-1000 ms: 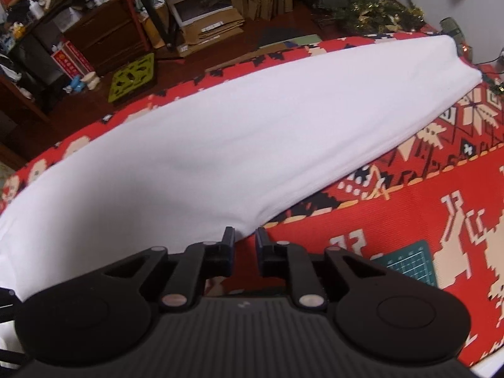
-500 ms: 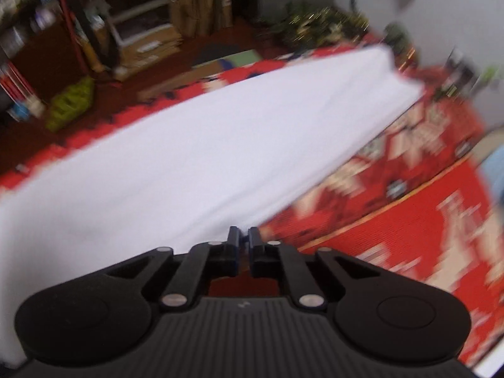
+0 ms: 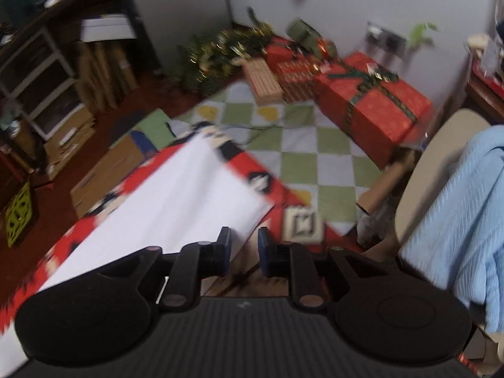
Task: Fold clothes
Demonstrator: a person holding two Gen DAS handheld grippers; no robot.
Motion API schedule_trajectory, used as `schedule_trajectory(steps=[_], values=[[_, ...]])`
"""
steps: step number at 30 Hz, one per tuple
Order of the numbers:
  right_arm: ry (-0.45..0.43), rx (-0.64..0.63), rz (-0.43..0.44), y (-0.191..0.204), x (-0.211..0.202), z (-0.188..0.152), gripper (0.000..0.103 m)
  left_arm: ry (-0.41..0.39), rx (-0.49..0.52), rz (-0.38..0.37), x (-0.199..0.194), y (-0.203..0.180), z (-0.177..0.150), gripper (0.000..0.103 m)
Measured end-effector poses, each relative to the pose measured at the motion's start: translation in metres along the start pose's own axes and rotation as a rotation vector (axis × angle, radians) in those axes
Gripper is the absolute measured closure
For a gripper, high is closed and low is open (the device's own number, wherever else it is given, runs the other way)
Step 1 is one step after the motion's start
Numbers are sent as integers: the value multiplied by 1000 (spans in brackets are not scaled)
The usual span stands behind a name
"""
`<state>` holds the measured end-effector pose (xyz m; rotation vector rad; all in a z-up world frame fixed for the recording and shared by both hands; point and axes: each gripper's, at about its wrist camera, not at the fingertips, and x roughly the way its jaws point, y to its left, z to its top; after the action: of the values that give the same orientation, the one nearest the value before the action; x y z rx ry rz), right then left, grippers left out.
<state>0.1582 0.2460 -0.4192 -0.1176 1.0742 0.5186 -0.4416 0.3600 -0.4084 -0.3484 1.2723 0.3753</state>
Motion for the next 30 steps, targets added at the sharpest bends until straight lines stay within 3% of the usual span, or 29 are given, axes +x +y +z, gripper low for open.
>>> schedule_trajectory(steps=[4,6,8,13,17,19,24,26,30], values=[[46,-77,-12,-4,20,27,86,29,3,33,2,-7,6,101],[71,-138,-15,0,22,34,100,44,2,38,2,-8,9,101],[81,-195,-31,5,19,38,101,53,-1,41,1,-8,13,101],[70,-196,-57,0,-2,37,101,80,23,48,7,-9,16,99],[60,-206,-61,-2,-1,31,97,104,-9,37,6,-5,19,97],[53,-204,-75,-6,-3,29,85,101,-31,36,1,-5,20,95],[21,-151,-98,-29,-15,34,84,52,-79,42,-21,-8,28,82],[4,-129,-68,-40,-24,36,84,26,-90,45,-29,-15,32,73],[-8,-202,44,-42,-62,22,82,-24,-99,51,-44,-33,38,70]])
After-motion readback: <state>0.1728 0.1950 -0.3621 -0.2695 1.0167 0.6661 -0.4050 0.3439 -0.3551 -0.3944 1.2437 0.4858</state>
